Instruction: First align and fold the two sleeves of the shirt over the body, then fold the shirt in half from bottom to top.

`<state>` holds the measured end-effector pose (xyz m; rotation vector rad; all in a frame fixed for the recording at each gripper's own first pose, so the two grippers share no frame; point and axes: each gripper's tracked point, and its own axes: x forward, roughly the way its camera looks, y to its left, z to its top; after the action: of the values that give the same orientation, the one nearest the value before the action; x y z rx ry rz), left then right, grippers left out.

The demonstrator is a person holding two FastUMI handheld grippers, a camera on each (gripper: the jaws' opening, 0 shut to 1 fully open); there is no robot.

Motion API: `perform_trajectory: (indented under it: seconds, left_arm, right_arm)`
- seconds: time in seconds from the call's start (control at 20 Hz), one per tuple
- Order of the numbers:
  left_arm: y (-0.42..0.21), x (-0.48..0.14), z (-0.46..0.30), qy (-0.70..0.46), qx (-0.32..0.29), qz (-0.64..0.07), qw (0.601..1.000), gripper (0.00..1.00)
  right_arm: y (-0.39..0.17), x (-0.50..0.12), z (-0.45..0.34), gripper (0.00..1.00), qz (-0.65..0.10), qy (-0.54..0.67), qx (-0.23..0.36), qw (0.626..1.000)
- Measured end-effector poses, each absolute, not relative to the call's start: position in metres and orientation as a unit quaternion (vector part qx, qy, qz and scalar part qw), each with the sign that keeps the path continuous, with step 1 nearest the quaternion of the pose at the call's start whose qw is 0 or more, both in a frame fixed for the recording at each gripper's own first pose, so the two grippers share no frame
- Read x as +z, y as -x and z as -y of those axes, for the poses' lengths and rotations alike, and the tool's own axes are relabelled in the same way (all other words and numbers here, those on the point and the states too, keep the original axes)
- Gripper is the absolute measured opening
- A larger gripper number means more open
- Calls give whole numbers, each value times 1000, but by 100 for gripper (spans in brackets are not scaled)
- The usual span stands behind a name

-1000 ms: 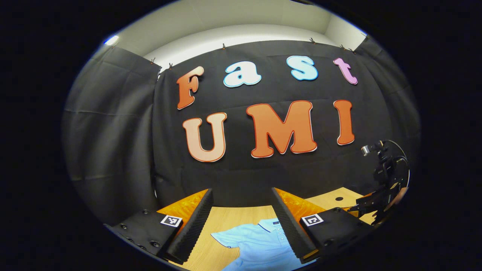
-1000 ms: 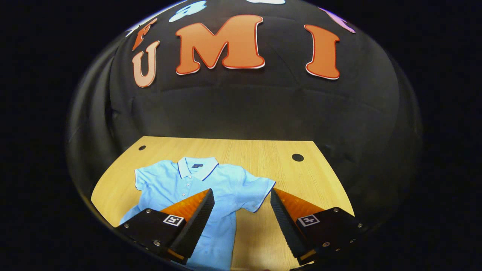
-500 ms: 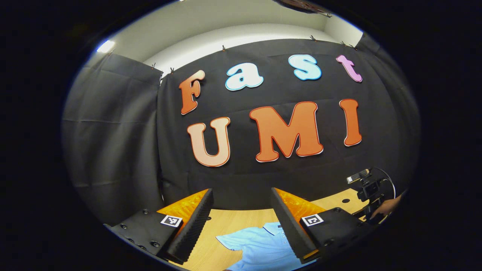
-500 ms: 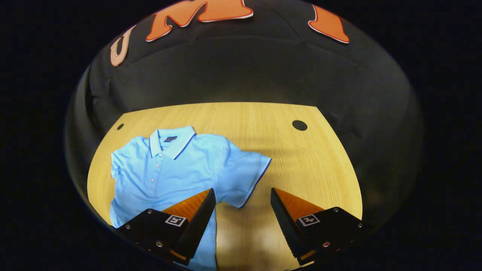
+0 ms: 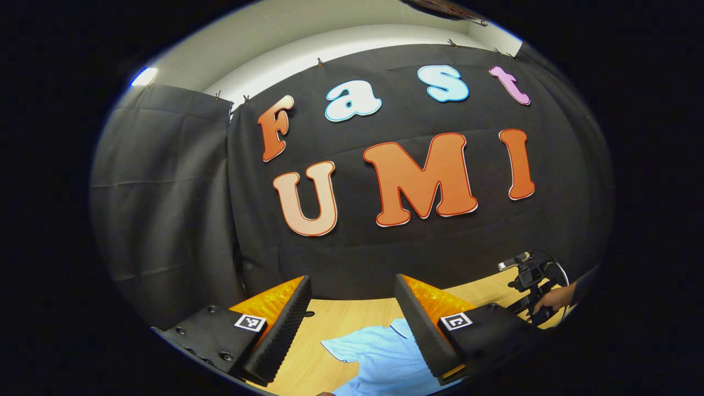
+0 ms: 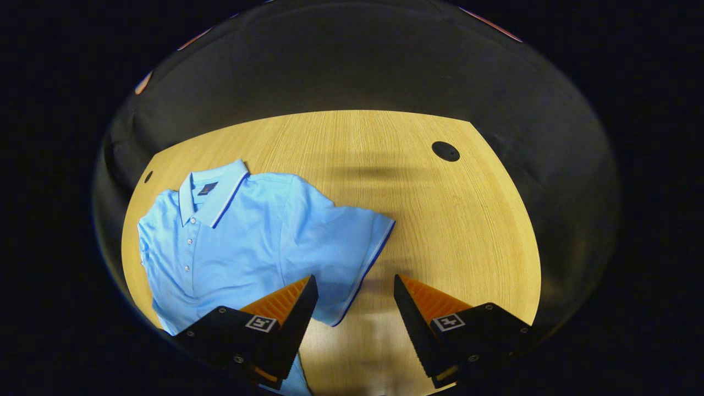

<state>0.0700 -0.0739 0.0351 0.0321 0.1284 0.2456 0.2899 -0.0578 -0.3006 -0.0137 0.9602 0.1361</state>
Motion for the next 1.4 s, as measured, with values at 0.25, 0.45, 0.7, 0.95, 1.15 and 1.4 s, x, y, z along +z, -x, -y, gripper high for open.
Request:
perform_trajectory:
  seconds: [0.25, 0.45, 0.7, 0.95, 1.15, 1.4]
  left_arm:
    - [-72, 33, 76, -19, 126, -73, 989, 100]
    - [-73, 33, 79, -28, 124, -81, 989, 100]
    - [-68, 32, 84, -24, 120, -88, 989, 100]
    - [-53, 38, 80, -27, 130, -83, 988, 100]
    - [-45, 30, 77, -18, 141, -93, 985, 100]
    - [-43, 28, 78, -18, 145, -96, 985, 100]
  right_arm:
    - [-292, -316, 57, 68, -502, 6, 64, 862]
    - [-289, -325, 53, 51, -523, 2, 67, 850]
    - [-296, -324, 46, 22, -524, -20, 50, 850]
    - [-301, -313, 37, 4, -518, -76, 78, 848]
    - [-305, -291, 27, 4, -499, -101, 104, 855]
    - [-307, -273, -2, 4, -477, -106, 144, 861]
